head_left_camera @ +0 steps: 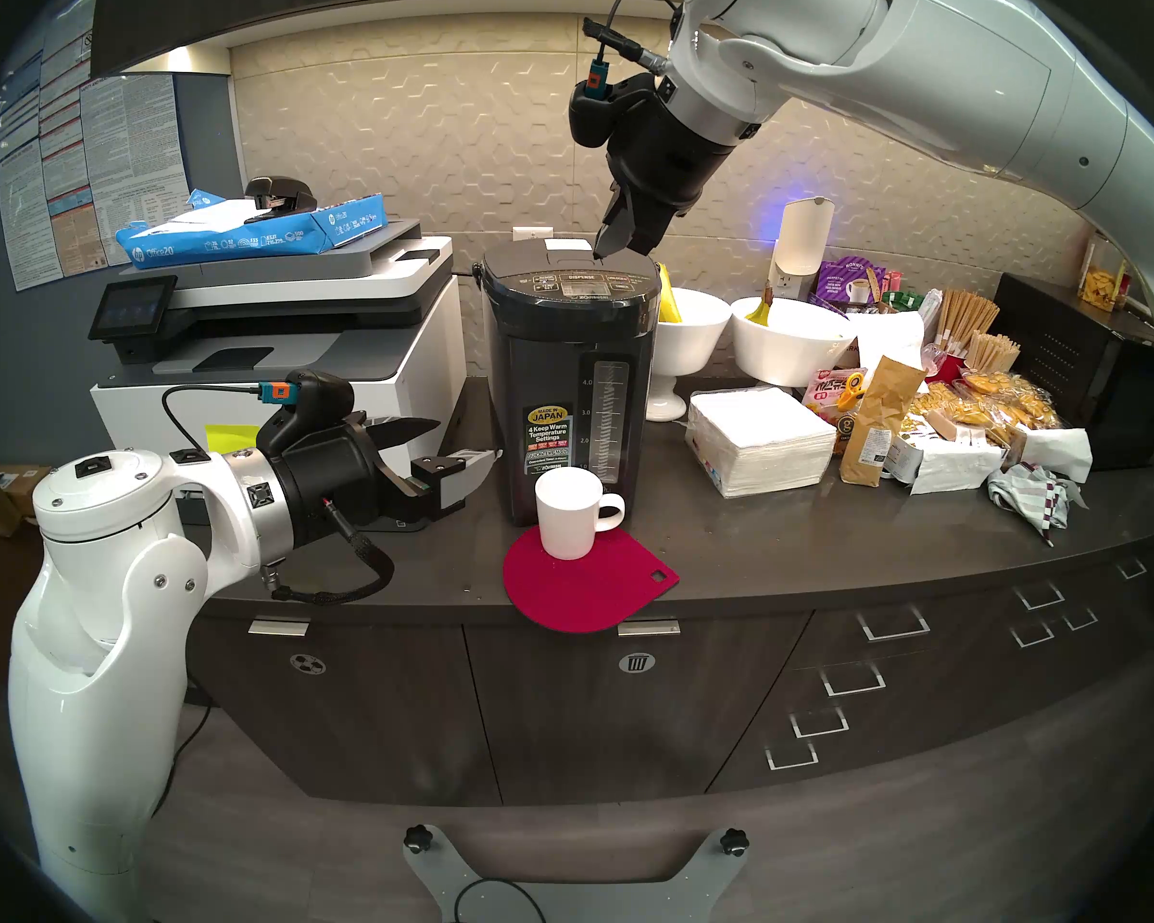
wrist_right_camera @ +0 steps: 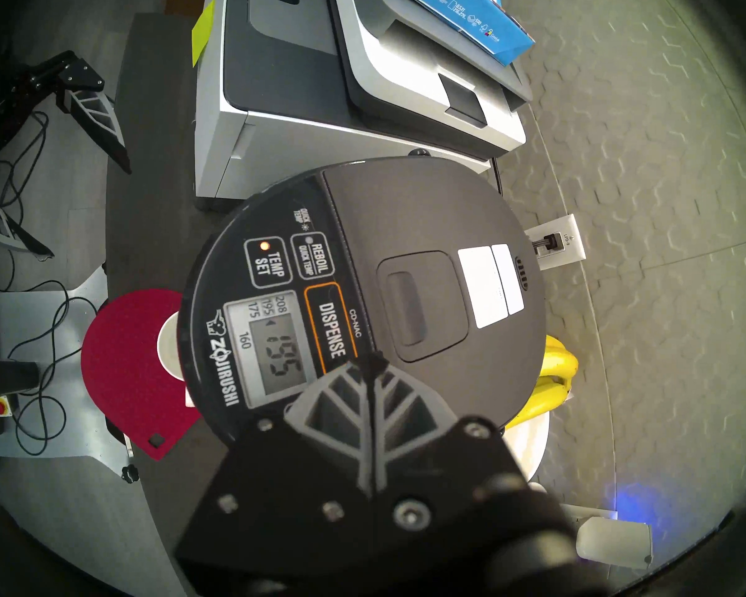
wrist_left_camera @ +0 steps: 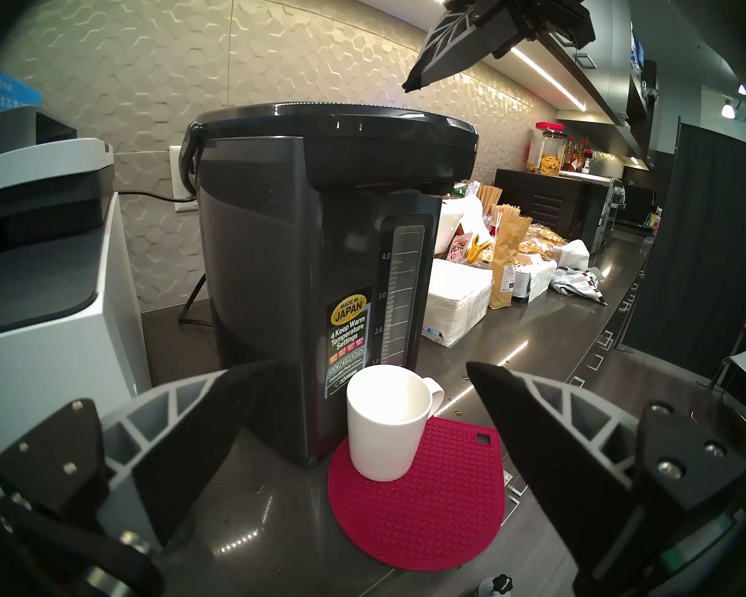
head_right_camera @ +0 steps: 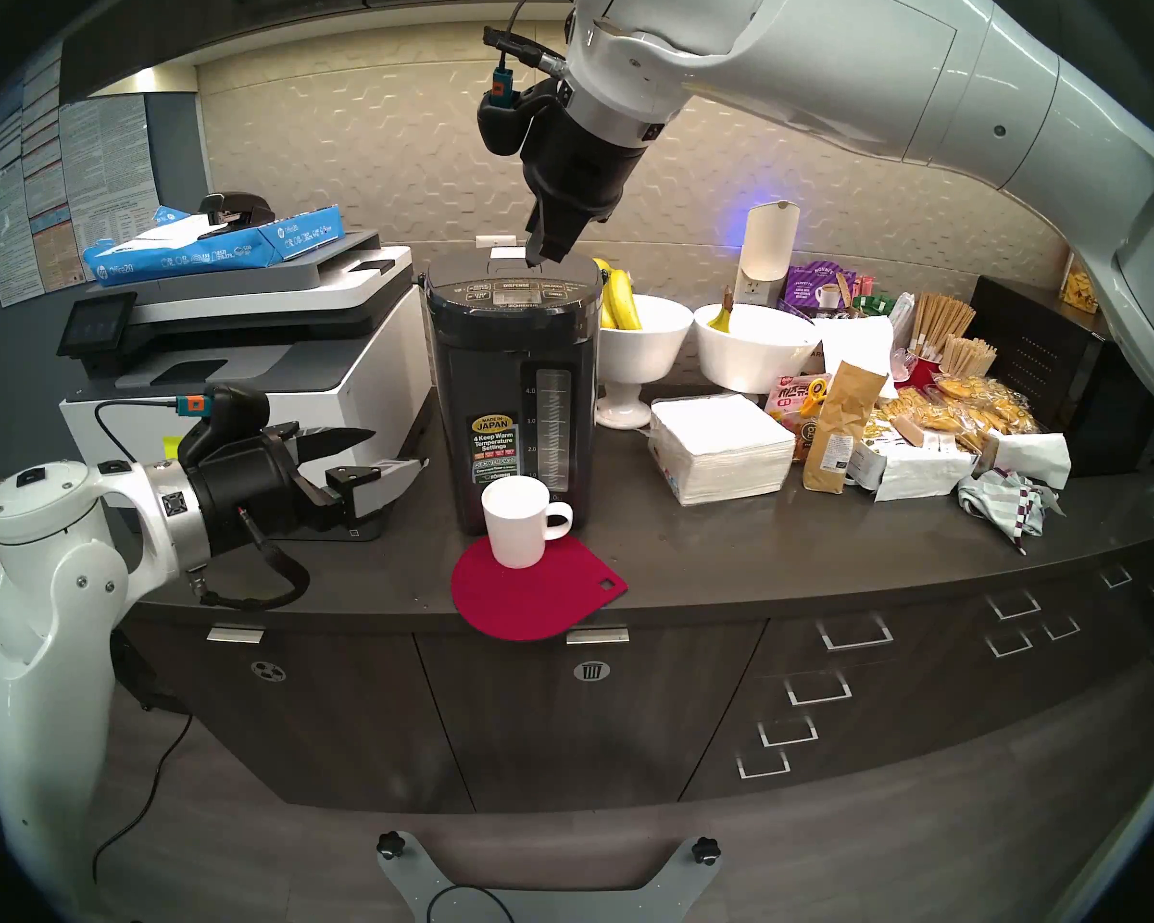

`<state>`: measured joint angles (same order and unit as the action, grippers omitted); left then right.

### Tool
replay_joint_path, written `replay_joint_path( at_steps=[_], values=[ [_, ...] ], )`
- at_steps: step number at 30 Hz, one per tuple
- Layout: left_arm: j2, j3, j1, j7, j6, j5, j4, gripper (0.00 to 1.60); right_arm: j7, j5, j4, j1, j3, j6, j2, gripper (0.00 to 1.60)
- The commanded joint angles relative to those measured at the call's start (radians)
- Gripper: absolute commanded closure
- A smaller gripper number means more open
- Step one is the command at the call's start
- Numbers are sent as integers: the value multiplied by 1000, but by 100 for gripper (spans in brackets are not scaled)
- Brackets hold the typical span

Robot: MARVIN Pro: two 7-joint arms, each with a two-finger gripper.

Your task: Press the water dispenser button and fill the cup

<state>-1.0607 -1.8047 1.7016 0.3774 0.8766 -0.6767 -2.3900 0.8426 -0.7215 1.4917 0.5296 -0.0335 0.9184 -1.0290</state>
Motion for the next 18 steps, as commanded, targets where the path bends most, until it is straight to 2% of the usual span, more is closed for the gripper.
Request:
replay_joint_path(
  at_steps=[1,18],
  values=[
    [0,-1,0,0,0,0,-12,0,-21,-11,10,10,30,16,-2,160],
    [0,-1,0,0,0,0,-13,0,-50,-19,-8,-8,25,17,-22,160]
  ],
)
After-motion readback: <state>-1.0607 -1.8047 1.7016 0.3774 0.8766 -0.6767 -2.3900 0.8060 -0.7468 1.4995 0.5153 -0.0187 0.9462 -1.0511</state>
